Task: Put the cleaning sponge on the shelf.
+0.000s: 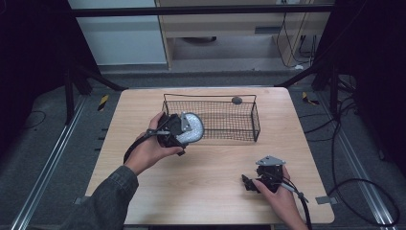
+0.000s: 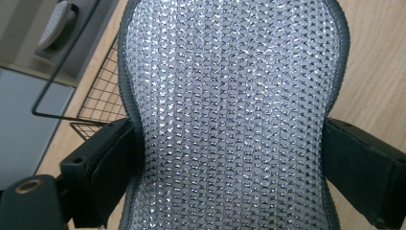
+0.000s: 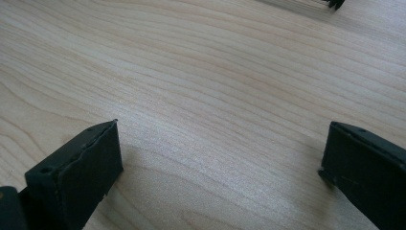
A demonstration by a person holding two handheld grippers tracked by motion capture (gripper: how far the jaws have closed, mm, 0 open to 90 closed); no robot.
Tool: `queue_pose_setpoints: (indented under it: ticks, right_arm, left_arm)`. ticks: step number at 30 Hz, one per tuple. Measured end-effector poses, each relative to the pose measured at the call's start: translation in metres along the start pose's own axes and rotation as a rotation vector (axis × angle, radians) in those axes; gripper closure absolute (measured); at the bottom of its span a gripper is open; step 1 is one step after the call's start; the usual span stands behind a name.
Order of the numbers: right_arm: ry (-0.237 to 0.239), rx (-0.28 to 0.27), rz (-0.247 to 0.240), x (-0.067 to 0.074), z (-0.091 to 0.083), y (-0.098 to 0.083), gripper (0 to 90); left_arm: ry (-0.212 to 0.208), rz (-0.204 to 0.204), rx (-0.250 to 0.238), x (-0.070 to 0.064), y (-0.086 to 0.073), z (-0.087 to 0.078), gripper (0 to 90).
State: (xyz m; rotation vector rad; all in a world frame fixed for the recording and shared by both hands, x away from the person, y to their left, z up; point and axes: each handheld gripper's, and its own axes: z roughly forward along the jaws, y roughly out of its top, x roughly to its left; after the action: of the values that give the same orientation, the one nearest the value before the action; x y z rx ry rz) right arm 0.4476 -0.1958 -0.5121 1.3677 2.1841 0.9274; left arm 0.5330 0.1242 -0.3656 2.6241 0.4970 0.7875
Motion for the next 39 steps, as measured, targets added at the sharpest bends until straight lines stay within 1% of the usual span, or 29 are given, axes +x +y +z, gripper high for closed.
queue_pose_setpoints:
  ticks: [4, 6, 10, 12, 14, 15, 17, 18, 20, 21, 26, 29, 30, 34, 39]
  right_arm:
    - [0.001, 0.001, 0.001, 0.000, 0.000, 0.000, 0.4]
    - [0.001, 0.001, 0.001, 0.000, 0.000, 0.000, 0.3]
    - [0.002, -0.001, -0.002, 0.000, 0.000, 0.000, 0.4]
    - [-0.007, -0.006, -0.020, -0.001, 0.001, -0.001, 0.4]
    - [-0.002, -0.004, -0.012, -0.001, 0.000, 0.000, 0.3]
    - [-0.004, -0.005, -0.014, -0.001, 0.000, 0.000, 0.3]
    - [-0.003, -0.005, -0.015, -0.001, 0.001, 0.000, 0.3]
    - [-0.003, -0.006, -0.015, -0.001, 0.001, 0.000, 0.3]
    - [-0.003, -0.007, -0.017, -0.001, 0.001, 0.000, 0.4]
    - [-0.003, -0.007, -0.016, -0.001, 0.001, 0.000, 0.4]
    - [-0.003, -0.007, -0.017, -0.001, 0.001, 0.000, 0.3]
    - [-0.003, -0.007, -0.016, -0.001, 0.001, 0.000, 0.3]
    - [-0.003, -0.007, -0.017, -0.001, 0.001, 0.000, 0.4]
    - [-0.002, -0.006, -0.015, -0.001, 0.001, -0.001, 0.4]
    - [-0.002, -0.006, -0.015, -0.001, 0.001, -0.001, 0.4]
  left_arm:
    - [-0.003, 0.005, -0.009, 0.003, 0.006, -0.001, 7.7]
    - [0.005, 0.017, -0.006, 0.004, 0.010, -0.001, 7.7]
    - [0.016, 0.028, -0.007, 0.010, 0.016, -0.001, 7.7]
    - [0.024, 0.037, -0.006, 0.013, 0.019, -0.001, 7.7]
    - [0.025, 0.035, -0.017, 0.016, 0.022, -0.001, 7.7]
    - [0.025, 0.039, -0.015, 0.017, 0.023, -0.002, 7.7]
    - [0.035, 0.046, -0.022, 0.019, 0.026, -0.001, 7.6]
    - [0.036, 0.045, -0.018, 0.021, 0.027, -0.002, 7.6]
    - [0.044, 0.040, -0.030, 0.024, 0.029, -0.001, 7.6]
    - [0.044, 0.038, -0.023, 0.026, 0.030, -0.001, 7.6]
    - [0.060, 0.054, -0.024, 0.031, 0.034, 0.002, 7.6]
    - [0.066, 0.056, -0.021, 0.034, 0.036, 0.004, 7.6]
    - [0.070, 0.055, -0.030, 0.035, 0.037, 0.005, 7.6]
    - [0.095, 0.080, -0.025, 0.036, 0.039, 0.008, 7.6]
    - [0.107, 0.108, -0.006, 0.036, 0.041, 0.015, 7.6]
